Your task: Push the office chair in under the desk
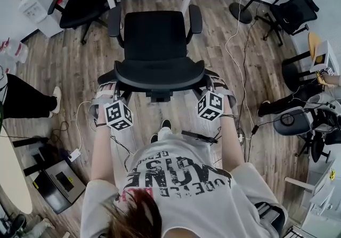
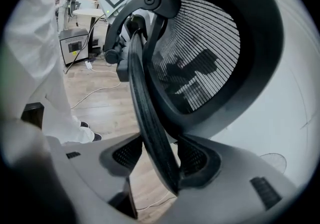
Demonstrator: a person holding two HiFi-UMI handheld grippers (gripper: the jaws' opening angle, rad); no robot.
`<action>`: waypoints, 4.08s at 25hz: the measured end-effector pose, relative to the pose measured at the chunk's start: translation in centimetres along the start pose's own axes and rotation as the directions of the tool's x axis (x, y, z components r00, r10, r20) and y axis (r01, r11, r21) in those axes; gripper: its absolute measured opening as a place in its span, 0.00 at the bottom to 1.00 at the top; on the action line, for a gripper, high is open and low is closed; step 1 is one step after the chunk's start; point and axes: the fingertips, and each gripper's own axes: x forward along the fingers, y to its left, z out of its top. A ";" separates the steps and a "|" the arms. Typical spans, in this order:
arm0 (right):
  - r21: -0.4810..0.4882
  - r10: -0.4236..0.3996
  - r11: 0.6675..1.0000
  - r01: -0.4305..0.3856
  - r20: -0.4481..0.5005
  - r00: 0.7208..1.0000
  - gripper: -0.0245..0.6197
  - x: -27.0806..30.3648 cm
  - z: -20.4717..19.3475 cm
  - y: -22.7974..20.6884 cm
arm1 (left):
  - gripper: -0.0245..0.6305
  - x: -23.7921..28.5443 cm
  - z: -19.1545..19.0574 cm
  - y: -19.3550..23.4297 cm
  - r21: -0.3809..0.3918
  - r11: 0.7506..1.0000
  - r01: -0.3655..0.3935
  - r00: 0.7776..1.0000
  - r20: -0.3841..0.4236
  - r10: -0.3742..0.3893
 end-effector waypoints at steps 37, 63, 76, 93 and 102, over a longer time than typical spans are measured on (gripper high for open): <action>0.078 -0.018 0.997 0.023 -0.065 0.998 0.37 3.6 5.4 -2.1 | 0.35 1.9 -5.5 5.4 0.082 0.997 0.013 0.998 0.063 -0.018; 0.119 -0.018 0.992 0.029 -0.092 0.996 0.37 5.4 6.6 -3.9 | 0.35 3.6 -6.6 8.1 0.107 0.994 0.034 0.997 0.067 -0.042; 0.109 -0.005 0.994 0.015 -0.095 0.995 0.36 4.9 6.2 -2.8 | 0.38 2.2 -7.4 7.4 -0.002 1.000 0.009 0.999 0.053 -0.009; 0.140 -0.026 0.989 0.041 -0.106 0.994 0.36 5.0 8.1 -2.4 | 0.41 2.9 -10.2 9.5 0.048 0.996 0.077 0.993 0.081 -0.080; 0.140 -0.020 0.990 0.034 -0.099 0.995 0.36 6.6 8.6 -4.3 | 0.42 4.5 -10.9 11.4 0.028 0.995 0.093 0.993 0.069 -0.095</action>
